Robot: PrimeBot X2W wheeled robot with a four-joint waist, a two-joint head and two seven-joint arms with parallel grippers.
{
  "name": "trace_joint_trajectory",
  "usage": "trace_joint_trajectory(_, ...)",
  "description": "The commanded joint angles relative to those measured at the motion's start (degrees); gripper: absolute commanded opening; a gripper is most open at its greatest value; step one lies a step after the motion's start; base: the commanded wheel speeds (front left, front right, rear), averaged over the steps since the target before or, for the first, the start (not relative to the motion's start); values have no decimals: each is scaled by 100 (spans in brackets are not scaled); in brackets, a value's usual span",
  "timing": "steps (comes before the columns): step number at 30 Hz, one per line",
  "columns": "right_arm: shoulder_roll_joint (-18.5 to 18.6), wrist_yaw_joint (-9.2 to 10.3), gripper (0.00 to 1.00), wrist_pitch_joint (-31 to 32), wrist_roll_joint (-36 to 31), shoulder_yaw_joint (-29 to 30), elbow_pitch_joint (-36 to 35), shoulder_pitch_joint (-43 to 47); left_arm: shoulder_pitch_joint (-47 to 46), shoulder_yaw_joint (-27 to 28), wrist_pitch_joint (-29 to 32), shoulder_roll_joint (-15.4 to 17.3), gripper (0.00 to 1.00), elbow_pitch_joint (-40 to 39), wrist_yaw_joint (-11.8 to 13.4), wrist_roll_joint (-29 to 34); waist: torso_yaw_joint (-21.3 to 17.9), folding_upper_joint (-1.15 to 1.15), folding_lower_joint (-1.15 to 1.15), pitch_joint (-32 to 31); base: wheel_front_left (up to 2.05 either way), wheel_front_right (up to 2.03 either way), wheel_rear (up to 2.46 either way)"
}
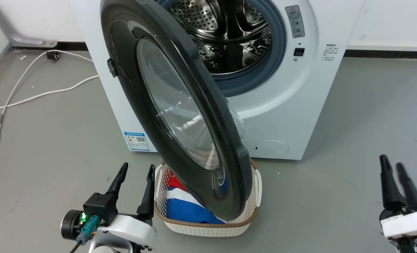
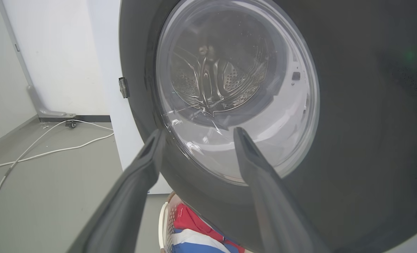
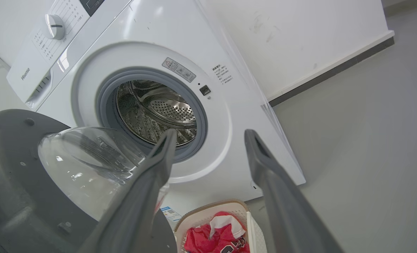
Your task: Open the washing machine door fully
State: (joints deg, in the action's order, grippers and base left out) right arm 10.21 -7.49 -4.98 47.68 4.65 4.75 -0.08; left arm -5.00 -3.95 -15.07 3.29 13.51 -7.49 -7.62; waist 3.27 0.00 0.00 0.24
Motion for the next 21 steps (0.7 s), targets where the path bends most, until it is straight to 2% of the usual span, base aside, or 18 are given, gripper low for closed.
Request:
trace_joint_trajectory(1,47,-1,100,-102,-294,17,9,6,56,8,-14,18,100,0,1,22,-4,0,0,-11,0,0,0)
trace_joint_trajectory(5,-2,-1,100,-344,-1585,185,-102,-82,76,31,-14,14,100,-13,1,36,-2,0,0,-34,0,0,0)
trace_joint_trajectory(10,-148,0,100,-183,-2824,155,-420,75,77,79,-14,6,100,-22,1,39,21,0,0,-36,0,0,0)
trace_joint_trajectory(15,-304,0,100,-51,-3542,13,-595,290,96,126,-14,2,100,-3,1,68,26,0,0,-46,0,0,0)
trace_joint_trajectory(21,-485,0,100,-115,-3895,-34,-517,401,114,155,-14,12,100,12,1,90,15,0,0,-51,0,0,0)
